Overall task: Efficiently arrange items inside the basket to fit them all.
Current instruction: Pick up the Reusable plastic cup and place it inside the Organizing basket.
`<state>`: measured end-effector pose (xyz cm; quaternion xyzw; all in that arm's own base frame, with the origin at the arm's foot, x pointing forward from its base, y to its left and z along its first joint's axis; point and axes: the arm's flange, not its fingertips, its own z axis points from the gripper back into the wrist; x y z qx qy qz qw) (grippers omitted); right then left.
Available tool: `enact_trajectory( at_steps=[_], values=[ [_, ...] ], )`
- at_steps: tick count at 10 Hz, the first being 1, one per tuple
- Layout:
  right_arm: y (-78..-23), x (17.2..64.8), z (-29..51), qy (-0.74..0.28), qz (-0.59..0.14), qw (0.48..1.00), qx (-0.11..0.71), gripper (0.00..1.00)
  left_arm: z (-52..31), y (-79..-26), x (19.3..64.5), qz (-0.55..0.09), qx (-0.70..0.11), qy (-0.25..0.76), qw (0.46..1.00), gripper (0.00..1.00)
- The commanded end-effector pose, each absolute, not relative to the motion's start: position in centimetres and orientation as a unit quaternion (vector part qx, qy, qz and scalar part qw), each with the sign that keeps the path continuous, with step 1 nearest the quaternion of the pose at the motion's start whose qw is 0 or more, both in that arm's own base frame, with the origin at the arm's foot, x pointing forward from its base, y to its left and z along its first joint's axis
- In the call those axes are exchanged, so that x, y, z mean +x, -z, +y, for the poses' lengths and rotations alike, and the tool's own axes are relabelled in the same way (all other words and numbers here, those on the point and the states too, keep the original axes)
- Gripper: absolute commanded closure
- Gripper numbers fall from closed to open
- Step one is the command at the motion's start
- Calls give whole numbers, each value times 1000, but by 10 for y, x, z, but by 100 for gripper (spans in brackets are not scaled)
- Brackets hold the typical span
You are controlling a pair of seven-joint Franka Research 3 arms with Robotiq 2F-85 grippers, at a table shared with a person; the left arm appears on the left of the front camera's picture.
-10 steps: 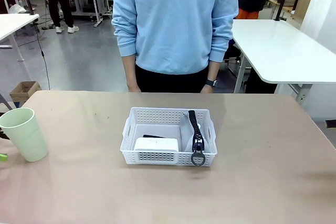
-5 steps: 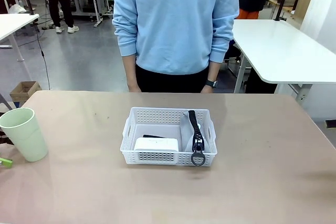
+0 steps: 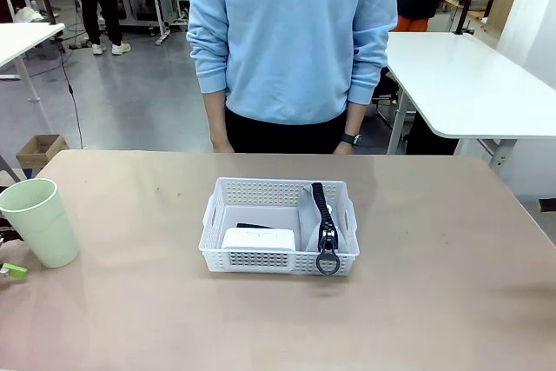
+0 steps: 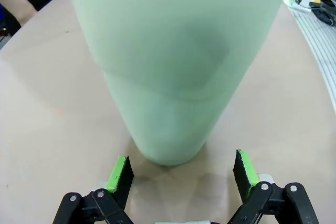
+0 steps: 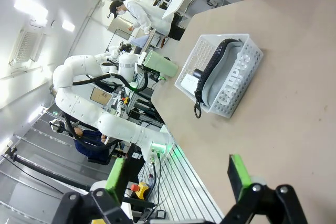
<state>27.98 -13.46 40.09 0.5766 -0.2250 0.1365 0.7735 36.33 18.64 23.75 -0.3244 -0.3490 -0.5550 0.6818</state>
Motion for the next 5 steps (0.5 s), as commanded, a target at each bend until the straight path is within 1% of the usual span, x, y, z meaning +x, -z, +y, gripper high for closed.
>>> enact_trajectory(
  at_steps=[1,5],
  values=[
    [-402,279,-134,-141,-230,769,579,0,174,-235,359,-356,-334,554,674,0],
    [-402,279,-134,-141,-230,769,579,0,161,-234,354,-359,-350,557,662,0]
  ],
)
